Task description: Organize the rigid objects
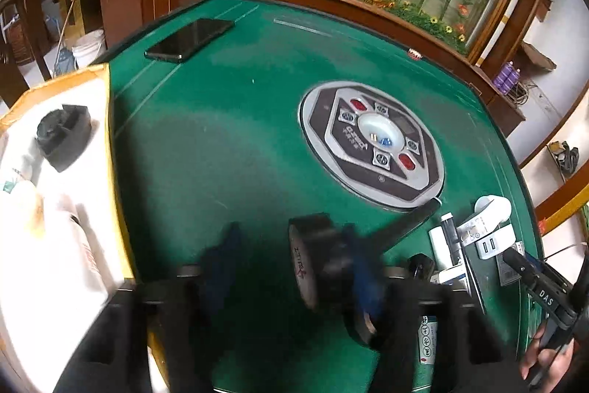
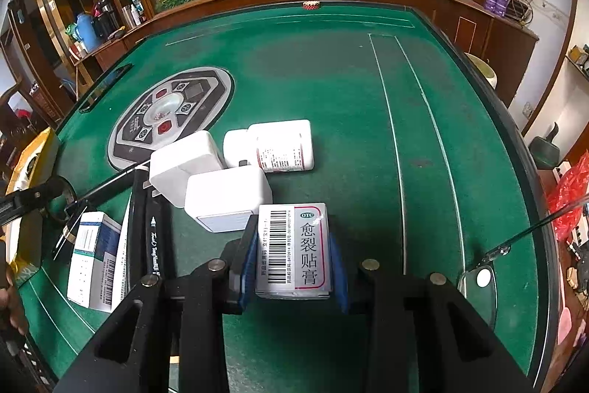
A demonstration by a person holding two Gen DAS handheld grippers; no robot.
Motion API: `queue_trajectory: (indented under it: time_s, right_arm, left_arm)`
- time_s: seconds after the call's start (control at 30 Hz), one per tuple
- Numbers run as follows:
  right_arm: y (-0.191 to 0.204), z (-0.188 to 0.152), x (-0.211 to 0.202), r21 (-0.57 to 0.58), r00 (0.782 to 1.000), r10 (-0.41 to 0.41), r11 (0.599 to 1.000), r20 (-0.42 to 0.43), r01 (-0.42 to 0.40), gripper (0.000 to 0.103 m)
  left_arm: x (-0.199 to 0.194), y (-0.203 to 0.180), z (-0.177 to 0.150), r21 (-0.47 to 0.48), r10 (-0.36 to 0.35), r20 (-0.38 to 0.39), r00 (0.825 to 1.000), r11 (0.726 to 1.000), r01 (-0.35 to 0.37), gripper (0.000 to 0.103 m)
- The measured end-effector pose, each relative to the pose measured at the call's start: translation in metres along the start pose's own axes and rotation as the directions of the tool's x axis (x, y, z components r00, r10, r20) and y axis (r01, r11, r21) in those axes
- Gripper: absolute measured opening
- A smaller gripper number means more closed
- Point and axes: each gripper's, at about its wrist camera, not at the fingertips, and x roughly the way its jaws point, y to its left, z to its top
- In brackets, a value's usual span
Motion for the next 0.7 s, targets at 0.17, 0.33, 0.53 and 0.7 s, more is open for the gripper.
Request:
queue_trajectory:
  time_s: [0.17,0.33,0.53,0.7]
  right_arm:
    - [-0.002,0.001,-0.003,0.014,1.000,0.023,1.000,0.012,-0.023,0.032]
    - [0.001,0.002,-0.008,0.008,0.999,0.027,1.000,0.035,-0.028,0.032]
    - [0.003,0.003,-0.015,0.003,0.996,0.061,0.998,0.066,-0.062,0.032]
    - [0.006,0.005,-0.024,-0.004,0.990,0.087,0.996,0.112,-0.087,0.032]
  left_arm:
    - [0.002,0.000,-0.014,0.013,-0.041,-0.027,0.999,0.999,0.041,0.018]
    - [0.003,-0.011,-0.024,0.060,-0.044,-0.046,0.998,0.997,0.047,0.019]
    - [-0.003,-0.015,-0.026,0.069,-0.059,-0.006,0.998,0.996,0.059,0.017]
    - [-0.026,-0.009,-0.027,0.048,-0.099,0.025,0.995,0.994,0.097,0.017]
